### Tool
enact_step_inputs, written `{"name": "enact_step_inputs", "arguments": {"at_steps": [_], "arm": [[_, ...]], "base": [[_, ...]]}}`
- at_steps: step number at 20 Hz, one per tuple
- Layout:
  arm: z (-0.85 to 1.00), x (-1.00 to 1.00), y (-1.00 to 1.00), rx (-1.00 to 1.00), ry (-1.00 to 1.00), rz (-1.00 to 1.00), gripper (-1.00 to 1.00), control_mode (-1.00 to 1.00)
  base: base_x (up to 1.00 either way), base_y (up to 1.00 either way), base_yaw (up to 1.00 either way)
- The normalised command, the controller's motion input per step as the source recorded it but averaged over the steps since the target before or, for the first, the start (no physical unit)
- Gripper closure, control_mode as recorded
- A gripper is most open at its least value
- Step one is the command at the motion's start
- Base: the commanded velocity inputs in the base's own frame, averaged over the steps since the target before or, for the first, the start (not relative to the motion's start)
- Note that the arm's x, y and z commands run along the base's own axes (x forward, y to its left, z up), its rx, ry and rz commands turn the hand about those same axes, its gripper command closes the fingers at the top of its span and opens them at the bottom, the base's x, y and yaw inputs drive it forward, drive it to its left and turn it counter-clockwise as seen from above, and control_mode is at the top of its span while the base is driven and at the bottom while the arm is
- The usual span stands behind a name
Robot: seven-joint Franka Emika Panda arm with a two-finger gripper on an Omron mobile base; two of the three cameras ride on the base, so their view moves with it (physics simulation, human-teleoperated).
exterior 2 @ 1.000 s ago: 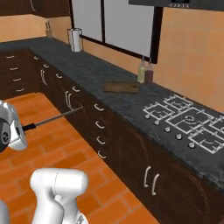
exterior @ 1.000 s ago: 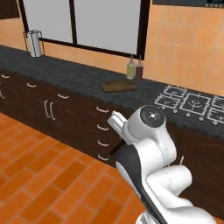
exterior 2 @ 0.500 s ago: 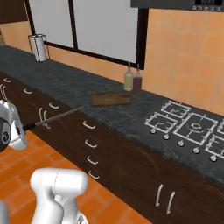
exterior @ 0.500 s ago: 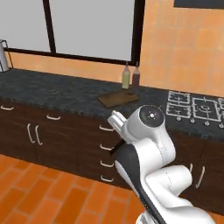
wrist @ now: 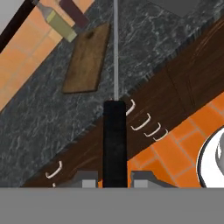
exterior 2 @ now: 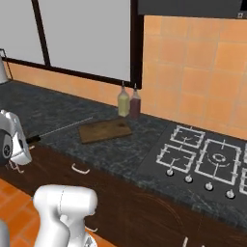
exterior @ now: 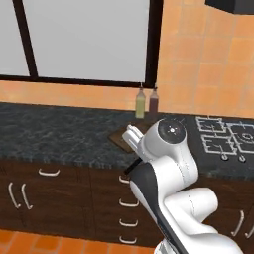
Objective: Pick up the knife from the drawer and place it on the cutting board. Then place the meat from the plate to the cutting board.
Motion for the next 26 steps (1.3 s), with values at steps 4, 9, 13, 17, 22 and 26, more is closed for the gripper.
{"name": "enact_step_inputs", "arguments": {"at_steps": [4, 9, 13, 17, 22, 26], "arm": [[0.00, 0.00, 0.00, 0.00, 0.00, 0.00, 1.00, 1.00], [0.00, 0.00, 0.00, 0.00, 0.00, 0.00, 1.00, 1.00], [0.00, 0.00, 0.00, 0.00, 0.00, 0.00, 1.00, 1.00], [-0.02, 0.38, 0.09, 0.05, 0.12, 0.00, 1.00, -1.00], [-0.07, 1.00, 0.08, 0.01, 0.29, 0.00, 1.00, -1.00], [-0.66, 1.00, 0.00, -0.10, 0.37, 0.00, 1.00, -1.00]], "base": [[0.62, 0.19, -0.36], [0.51, 0.24, -0.36], [0.20, 0.31, -0.22], [0.01, 0.00, -0.01], [0.00, 0.00, 0.00], [0.00, 0.00, 0.00]]}}
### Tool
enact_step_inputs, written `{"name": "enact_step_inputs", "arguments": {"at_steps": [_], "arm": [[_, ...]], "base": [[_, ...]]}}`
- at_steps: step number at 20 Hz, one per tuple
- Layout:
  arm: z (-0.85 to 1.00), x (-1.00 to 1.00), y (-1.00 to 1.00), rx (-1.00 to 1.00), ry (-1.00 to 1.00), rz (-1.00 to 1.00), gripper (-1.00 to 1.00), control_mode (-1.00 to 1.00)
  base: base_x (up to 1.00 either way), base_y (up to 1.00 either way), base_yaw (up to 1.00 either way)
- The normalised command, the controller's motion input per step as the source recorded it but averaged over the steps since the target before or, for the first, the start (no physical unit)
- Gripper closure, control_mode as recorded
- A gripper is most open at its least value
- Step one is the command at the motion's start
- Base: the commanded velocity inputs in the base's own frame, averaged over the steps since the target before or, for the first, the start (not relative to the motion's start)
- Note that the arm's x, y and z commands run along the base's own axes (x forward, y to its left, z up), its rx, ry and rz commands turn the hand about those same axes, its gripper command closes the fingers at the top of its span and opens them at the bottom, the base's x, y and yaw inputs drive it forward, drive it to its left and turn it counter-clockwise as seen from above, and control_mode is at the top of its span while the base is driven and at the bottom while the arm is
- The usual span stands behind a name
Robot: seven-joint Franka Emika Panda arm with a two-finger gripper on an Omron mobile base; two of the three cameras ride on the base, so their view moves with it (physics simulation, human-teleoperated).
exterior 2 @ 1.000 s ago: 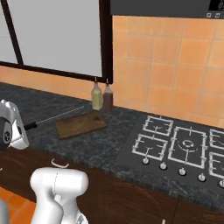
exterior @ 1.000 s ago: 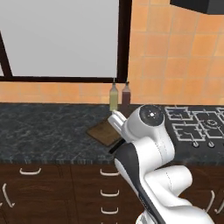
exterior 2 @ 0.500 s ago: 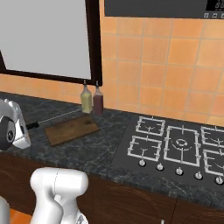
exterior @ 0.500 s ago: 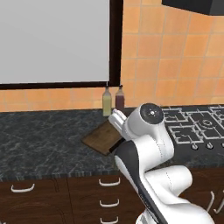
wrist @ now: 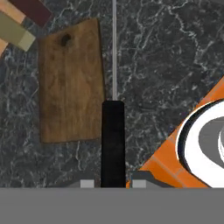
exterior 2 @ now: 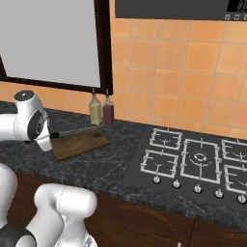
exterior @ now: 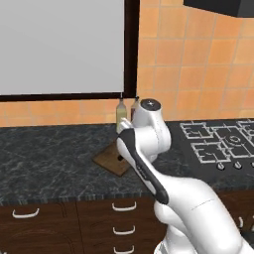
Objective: Pick up the knife from the drawer and place it on the cutting board. Then place the meat from the plate to the cutting board.
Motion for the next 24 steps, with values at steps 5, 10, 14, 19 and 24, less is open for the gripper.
{"name": "enact_step_inputs", "arguments": {"at_steps": [5, 10, 14, 19, 24], "arm": [[-0.83, 1.00, 0.00, -0.18, 0.20, 0.15, 1.00, -1.00], [-0.76, 1.00, 0.05, -0.02, 0.01, 0.33, 1.00, -1.00], [-0.58, 1.00, 0.31, 0.00, 0.00, 0.12, 1.00, -1.00], [-0.28, 0.69, 0.68, 0.00, 0.02, 0.02, 1.00, -1.00], [-0.15, 0.18, 0.25, 0.00, 0.06, -0.02, 1.00, -1.00]], "base": [[0.00, 0.00, 0.00], [0.00, 0.00, 0.00], [0.00, 0.00, 0.00], [0.00, 0.00, 0.00], [0.00, 0.00, 0.00]]}}
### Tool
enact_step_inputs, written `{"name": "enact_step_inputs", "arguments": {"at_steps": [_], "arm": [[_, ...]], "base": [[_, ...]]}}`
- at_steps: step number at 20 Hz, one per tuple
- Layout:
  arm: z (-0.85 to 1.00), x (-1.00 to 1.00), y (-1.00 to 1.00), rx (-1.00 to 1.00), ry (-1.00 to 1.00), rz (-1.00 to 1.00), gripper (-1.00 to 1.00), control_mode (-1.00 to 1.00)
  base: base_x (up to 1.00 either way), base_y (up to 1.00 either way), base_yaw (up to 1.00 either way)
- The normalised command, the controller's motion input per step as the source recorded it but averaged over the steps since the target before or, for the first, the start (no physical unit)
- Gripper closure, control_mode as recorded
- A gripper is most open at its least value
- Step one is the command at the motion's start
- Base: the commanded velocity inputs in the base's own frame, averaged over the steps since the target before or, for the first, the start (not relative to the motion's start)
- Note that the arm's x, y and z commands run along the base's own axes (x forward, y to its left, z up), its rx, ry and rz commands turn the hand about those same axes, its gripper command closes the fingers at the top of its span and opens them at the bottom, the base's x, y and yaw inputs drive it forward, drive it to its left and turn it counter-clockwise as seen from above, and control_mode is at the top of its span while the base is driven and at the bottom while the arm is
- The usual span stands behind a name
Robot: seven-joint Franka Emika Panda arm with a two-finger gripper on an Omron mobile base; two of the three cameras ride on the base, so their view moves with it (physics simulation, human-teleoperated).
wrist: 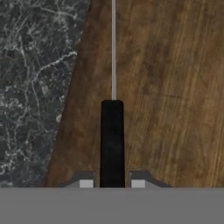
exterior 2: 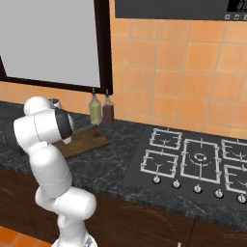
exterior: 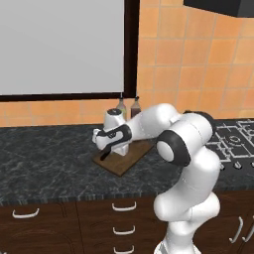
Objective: Pick up the knife from the drawer and place it on the cutting board. Then place the meat from the plate to the cutting board.
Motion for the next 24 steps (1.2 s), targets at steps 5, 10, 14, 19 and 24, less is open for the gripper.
{"name": "enact_step_inputs", "arguments": {"at_steps": [5, 10, 14, 19, 24], "arm": [[-0.24, 0.27, 0.00, 0.00, 0.09, -0.02, 1.00, -1.00], [-0.21, 0.00, -0.12, 0.00, 0.02, 0.00, 1.00, -1.00], [-0.04, -0.03, -0.10, 0.00, 0.00, 0.00, -1.00, -1.00], [0.24, -0.05, -0.10, 0.00, -0.06, -0.04, -1.00, -1.00], [0.69, -0.22, -0.15, 0.00, -0.09, -0.06, -1.00, -1.00]], "base": [[0.00, 0.00, 0.00], [0.00, 0.00, 0.00], [0.00, 0.00, 0.00], [0.00, 0.00, 0.00], [0.00, 0.00, 0.00]]}}
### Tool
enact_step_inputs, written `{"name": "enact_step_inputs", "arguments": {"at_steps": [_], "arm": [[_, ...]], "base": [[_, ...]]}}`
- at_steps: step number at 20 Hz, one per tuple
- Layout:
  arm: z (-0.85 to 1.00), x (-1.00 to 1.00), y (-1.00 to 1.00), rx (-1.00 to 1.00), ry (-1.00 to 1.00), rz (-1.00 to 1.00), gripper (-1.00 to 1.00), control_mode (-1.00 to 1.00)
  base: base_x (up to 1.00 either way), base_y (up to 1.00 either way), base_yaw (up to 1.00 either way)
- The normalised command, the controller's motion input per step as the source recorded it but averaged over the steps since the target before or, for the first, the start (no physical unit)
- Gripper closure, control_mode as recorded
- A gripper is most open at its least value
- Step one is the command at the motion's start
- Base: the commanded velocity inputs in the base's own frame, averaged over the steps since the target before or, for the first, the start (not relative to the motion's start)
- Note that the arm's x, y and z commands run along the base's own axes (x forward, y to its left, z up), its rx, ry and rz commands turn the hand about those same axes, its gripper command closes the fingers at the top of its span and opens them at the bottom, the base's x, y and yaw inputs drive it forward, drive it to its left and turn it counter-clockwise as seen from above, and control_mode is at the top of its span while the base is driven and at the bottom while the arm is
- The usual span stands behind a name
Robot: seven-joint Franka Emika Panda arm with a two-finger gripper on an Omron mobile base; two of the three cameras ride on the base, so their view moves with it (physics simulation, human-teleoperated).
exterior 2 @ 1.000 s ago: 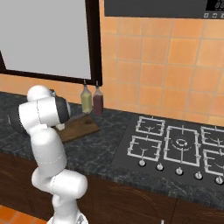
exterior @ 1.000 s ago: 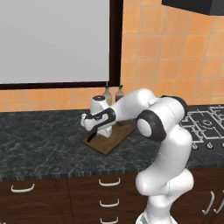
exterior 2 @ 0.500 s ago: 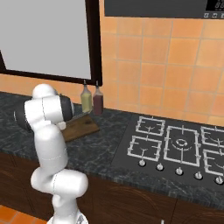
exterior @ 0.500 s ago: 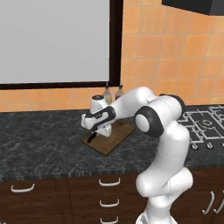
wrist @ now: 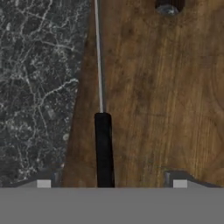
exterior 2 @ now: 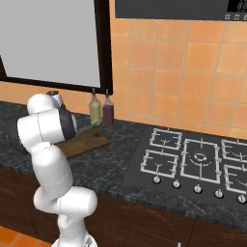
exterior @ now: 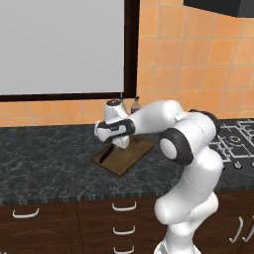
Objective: Pick up the knife from the drawer and place it on the cutting board. Then place the meat from the plate to the cutting board.
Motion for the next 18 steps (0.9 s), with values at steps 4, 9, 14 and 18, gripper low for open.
{"name": "enact_step_inputs", "arguments": {"at_steps": [4, 9, 14, 18], "arm": [[0.75, -0.98, -0.38, 0.02, -0.16, -0.01, -1.00, -1.00], [0.64, -1.00, -0.41, 0.01, -0.23, 0.00, -1.00, -1.00], [0.66, -0.90, -0.35, 0.01, -0.20, 0.00, -1.00, -1.00], [0.55, -0.73, -0.20, 0.02, -0.11, 0.06, -1.00, -1.00]], "base": [[0.00, 0.00, 0.00], [0.00, 0.00, 0.00], [0.00, 0.00, 0.00], [0.00, 0.00, 0.00]]}}
